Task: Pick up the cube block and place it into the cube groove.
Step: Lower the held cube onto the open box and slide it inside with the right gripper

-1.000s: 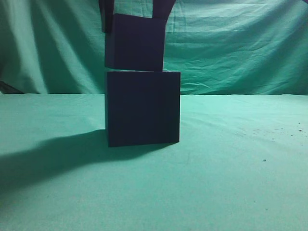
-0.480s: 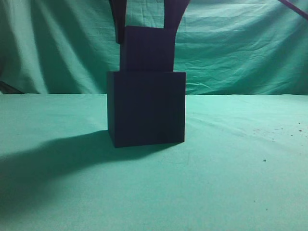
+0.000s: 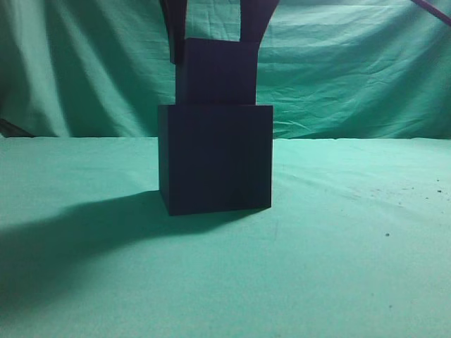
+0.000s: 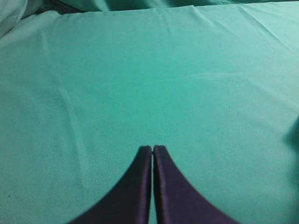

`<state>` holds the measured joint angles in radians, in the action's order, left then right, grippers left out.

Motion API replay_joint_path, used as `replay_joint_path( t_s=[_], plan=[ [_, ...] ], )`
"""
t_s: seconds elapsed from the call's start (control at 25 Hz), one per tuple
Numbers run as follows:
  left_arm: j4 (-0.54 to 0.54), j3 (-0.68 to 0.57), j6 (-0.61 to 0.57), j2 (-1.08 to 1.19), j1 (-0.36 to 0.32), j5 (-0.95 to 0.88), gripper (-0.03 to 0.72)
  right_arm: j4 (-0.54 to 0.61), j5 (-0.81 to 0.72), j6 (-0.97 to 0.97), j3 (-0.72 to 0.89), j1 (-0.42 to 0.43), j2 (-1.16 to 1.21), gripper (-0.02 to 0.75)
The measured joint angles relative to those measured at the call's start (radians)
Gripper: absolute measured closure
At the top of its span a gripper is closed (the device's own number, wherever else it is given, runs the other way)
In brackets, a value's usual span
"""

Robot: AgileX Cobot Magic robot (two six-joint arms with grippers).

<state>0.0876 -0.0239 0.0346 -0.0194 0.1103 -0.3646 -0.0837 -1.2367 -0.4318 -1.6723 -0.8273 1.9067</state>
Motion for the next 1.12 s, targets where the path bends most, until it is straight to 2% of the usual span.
replay_joint_path(
  t_s=[1.12],
  plan=[
    [0.000, 0.000, 0.000, 0.000, 0.000, 0.000, 0.688, 0.014, -0.002, 0.031, 0.000, 0.000, 0.002, 0.307]
  ],
)
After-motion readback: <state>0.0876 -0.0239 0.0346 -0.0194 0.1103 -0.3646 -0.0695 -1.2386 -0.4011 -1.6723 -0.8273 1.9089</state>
